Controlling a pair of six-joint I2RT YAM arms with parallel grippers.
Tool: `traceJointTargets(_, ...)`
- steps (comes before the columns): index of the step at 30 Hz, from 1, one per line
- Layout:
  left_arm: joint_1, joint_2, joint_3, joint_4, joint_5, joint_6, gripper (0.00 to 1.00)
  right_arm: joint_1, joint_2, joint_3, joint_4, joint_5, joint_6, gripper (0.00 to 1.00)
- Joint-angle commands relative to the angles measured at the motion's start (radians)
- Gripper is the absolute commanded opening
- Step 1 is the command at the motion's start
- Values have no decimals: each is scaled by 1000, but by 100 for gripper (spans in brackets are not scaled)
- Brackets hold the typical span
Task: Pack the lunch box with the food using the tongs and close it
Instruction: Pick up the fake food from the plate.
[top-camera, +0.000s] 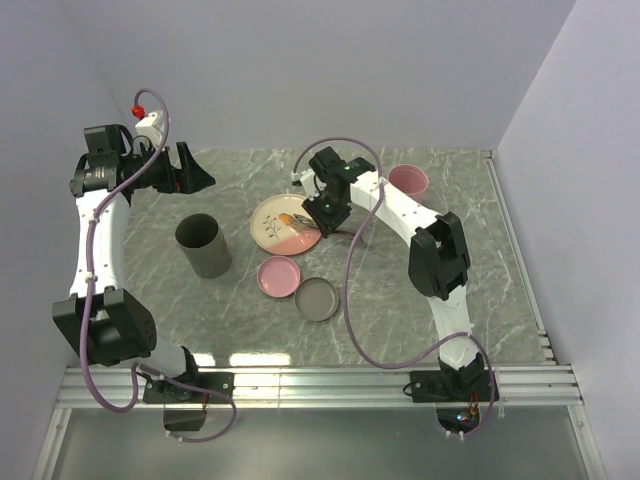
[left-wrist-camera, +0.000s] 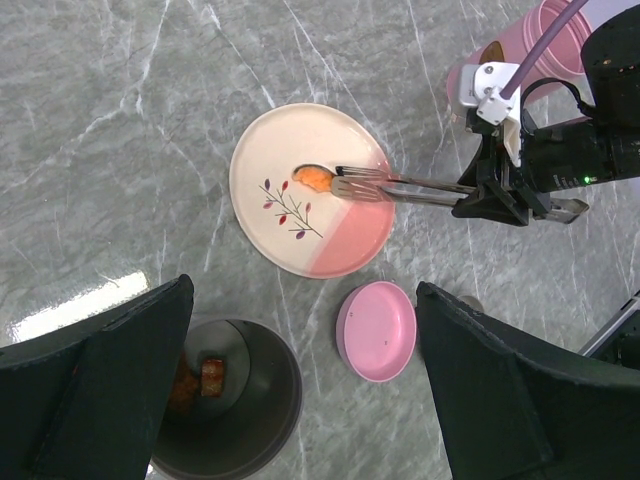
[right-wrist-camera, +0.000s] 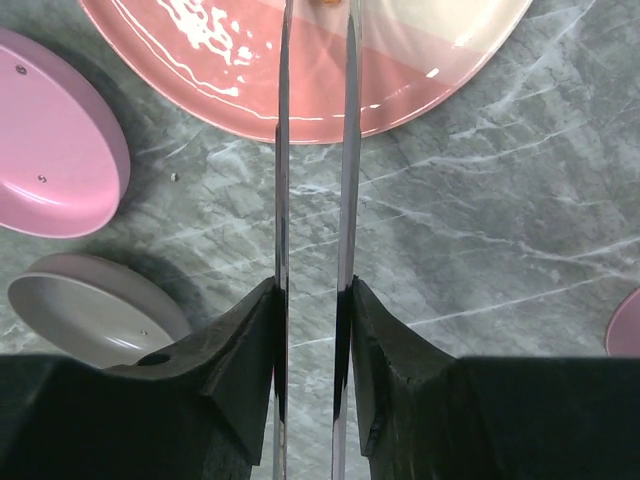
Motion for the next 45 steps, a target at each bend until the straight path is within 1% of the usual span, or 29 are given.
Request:
traceJointTargets(1, -3, -40, 1, 37, -4, -11, 99, -2, -52, 46, -5, -25, 15, 34)
traceJointTargets(20, -3, -29, 19, 43, -4, -39, 99, -7, -147, 69, -34, -54, 26, 31)
traceJointTargets(22, 0, -23, 18, 51, 6, -52, 99, -7, -165, 80, -38, -66, 29, 31)
traceJointTargets(23, 2, -18, 21, 54, 27, -93, 99, -7, -171, 92, -46, -71, 32, 31)
traceJointTargets(28, 55, 3, 28, 99, 101, -181, 99, -1, -210, 121, -71, -100, 35, 31)
traceJointTargets(32, 94, 17, 36, 103, 111, -201, 99, 24, -242, 130, -65, -114, 36, 30)
traceJointTargets(35, 109, 11, 27, 120, 105, -213, 99, 70, -256, 153, -55, -102, 33, 30)
traceJointTargets(40, 140, 8, 13, 148, 115, -255, 99, 149, -247, 215, -46, -83, 33, 30)
traceJointTargets(45, 155, 7, 10, 152, 124, -259, 99, 206, -236, 258, -29, -82, 49, 30)
